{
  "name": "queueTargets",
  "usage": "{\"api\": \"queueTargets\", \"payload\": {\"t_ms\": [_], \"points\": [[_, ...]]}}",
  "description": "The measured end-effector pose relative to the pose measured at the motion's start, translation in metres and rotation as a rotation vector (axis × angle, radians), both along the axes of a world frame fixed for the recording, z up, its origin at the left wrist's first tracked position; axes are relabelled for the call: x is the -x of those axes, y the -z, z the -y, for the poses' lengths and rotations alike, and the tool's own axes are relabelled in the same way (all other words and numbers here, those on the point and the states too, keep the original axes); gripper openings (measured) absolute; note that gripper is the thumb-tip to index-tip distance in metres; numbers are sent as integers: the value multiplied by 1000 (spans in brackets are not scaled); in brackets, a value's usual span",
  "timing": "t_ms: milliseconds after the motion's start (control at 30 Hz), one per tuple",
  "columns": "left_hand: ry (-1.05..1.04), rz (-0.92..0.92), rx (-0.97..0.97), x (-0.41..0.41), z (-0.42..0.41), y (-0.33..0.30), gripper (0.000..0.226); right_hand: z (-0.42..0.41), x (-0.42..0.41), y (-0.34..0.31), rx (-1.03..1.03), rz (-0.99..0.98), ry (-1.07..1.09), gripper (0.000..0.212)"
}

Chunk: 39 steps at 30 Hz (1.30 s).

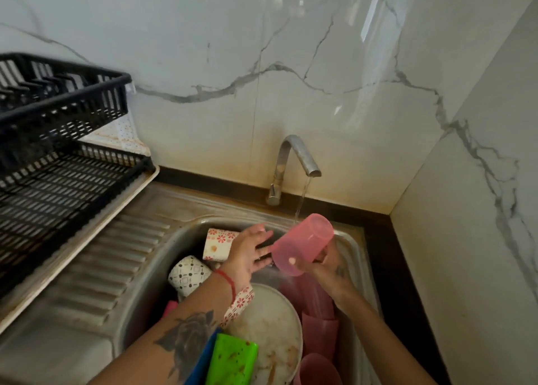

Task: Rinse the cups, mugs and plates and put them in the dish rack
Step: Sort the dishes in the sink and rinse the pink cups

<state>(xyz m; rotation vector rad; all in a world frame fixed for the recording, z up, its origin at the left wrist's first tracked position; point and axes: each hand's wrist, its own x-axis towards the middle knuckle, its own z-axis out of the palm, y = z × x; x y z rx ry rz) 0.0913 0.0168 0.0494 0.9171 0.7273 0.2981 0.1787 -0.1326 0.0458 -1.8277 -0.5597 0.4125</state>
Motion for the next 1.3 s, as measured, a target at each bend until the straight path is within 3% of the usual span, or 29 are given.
{"api": "queueTargets", "payload": {"t_ms": [267,433,600,833,1033,1167,1300], "points": [[-149,-231,-733,105,-41,-4,27,-28,41,25,60,92,-106,66],[-301,-456,-1262,196,-75,-8,31,-93,87,7,24,142,-330,69],[-394,-701,-1561,262,-101,-10,34,-182,148,-13,-93,180,-589,62],[-258,-1037,-1832,328,-116,9,46,-292,232,-13,-295,307,-800,75],[-96,-1197,-1932,359,-115,22,54,-350,272,-2,-206,452,-852,83],[-99,-1217,-1900,368,-109,26,66,-373,291,10,-63,578,-941,82],[-186,-1223,-1852,370,-105,30,80,-390,295,10,65,487,-923,83]]}}
